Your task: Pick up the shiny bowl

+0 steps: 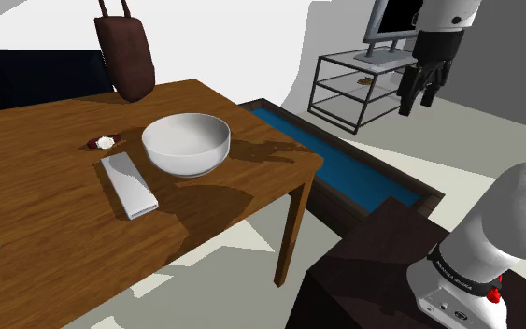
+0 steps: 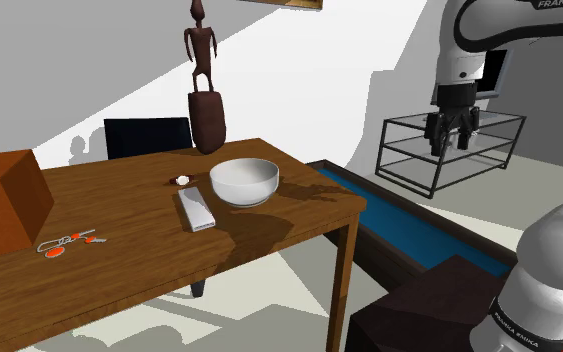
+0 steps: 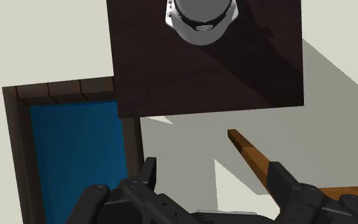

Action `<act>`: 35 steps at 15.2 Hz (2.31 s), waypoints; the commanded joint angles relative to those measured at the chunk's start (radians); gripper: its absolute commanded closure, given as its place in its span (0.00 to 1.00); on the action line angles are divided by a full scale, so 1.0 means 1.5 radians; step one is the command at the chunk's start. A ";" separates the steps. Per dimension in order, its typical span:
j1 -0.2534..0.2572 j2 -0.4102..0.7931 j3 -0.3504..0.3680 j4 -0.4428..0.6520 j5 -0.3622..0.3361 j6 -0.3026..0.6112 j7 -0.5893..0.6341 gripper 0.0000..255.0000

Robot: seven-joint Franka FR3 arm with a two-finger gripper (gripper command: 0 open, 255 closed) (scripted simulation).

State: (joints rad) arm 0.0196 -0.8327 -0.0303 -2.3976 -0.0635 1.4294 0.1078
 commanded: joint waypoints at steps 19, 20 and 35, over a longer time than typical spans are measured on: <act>0.056 0.403 0.169 0.287 0.079 0.092 0.206 0.00; 0.059 0.428 0.177 0.310 0.077 0.091 0.217 0.00; 0.173 0.884 0.238 0.857 -0.021 -0.032 0.377 0.00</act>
State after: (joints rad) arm 0.2590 0.4254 0.3270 -1.2062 -0.0775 1.4116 0.6623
